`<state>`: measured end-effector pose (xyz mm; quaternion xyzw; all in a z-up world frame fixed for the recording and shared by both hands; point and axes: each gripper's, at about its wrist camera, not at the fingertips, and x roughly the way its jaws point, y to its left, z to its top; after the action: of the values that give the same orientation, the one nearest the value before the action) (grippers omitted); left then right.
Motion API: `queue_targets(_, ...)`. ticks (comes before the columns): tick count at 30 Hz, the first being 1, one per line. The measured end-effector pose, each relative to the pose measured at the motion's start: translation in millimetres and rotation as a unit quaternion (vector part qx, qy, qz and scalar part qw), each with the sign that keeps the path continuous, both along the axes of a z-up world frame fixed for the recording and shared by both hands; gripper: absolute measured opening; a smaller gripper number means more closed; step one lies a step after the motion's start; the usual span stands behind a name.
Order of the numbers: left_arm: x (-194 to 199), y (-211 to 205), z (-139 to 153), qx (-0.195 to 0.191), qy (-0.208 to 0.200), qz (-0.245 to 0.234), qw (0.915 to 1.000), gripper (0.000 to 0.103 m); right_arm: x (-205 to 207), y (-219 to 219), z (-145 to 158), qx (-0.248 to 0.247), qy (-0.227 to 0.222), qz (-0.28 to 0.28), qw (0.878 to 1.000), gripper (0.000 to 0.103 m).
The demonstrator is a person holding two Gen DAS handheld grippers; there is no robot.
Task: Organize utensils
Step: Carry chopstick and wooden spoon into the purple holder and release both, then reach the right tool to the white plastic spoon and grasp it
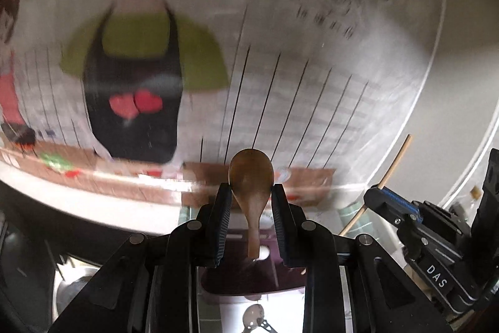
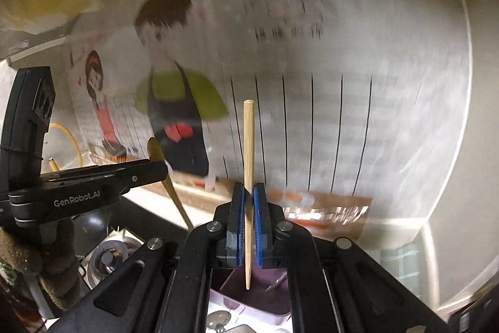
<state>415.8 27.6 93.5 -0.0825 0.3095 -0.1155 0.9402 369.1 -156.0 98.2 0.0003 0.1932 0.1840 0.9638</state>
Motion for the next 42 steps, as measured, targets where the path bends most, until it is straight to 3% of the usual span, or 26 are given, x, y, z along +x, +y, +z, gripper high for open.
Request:
queue_targets(4,12.4,-3.8,-38.8,0.005,0.041,-0.008,0.9991,0.027,19.6,-0.4,-34.5,0.0,0.037,-0.006,0.999,0.006)
queue_targets(7,18.3,-5.7,-64.0,0.002,0.064,-0.016,0.9978,0.027,34.0,-5.4,-65.6,0.006,0.089,0.001,0.996,0.006)
queue_targets(11,21.6,-13.9,-74.4,0.008,0.079,-0.038,0.9961,0.034,48.2,-13.7,-91.3,0.034,0.166,0.026,0.985,0.008)
queue_targets(16,3.7,-13.7,-52.9,-0.003,0.057,-0.034,0.9978,0.043,30.7,-25.6,-81.5,0.032,0.144,0.012,0.989,0.011)
queue_targets(21,-38.4,-8.3,-26.0,-0.009,0.032,-0.013,0.9994,0.046,-7.5,-40.2,-61.8,0.024,0.121,0.01,0.992,0.018)
queue_targets(26,-95.8,-8.3,-31.1,-0.01,0.042,0.007,0.9991,0.046,-46.8,-53.3,-77.5,0.008,0.147,0.017,0.989,0.02)
queue_targets(28,-117.3,-8.0,-41.0,-0.003,0.044,0.012,0.999,0.046,-59.0,-53.7,-95.2,-0.005,0.168,0.028,0.985,0.025)
queue_targets(32,-156.6,3.5,-77.0,0.003,0.078,0.038,0.9962,0.046,-71.2,-55.3,-137.6,-0.025,0.212,0.036,0.976,0.026)
queue_targets(38,-191.8,27.4,-126.3,-0.025,0.144,0.085,0.9857,0.046,-48.7,-63.7,-184.7,-0.015,0.26,0.005,0.965,0.026)
queue_targets(42,-210.7,39.7,-141.4,-0.031,0.158,0.108,0.981,0.046,-25.4,-65.2,-202.9,-0.019,0.275,-0.02,0.961,0.027)
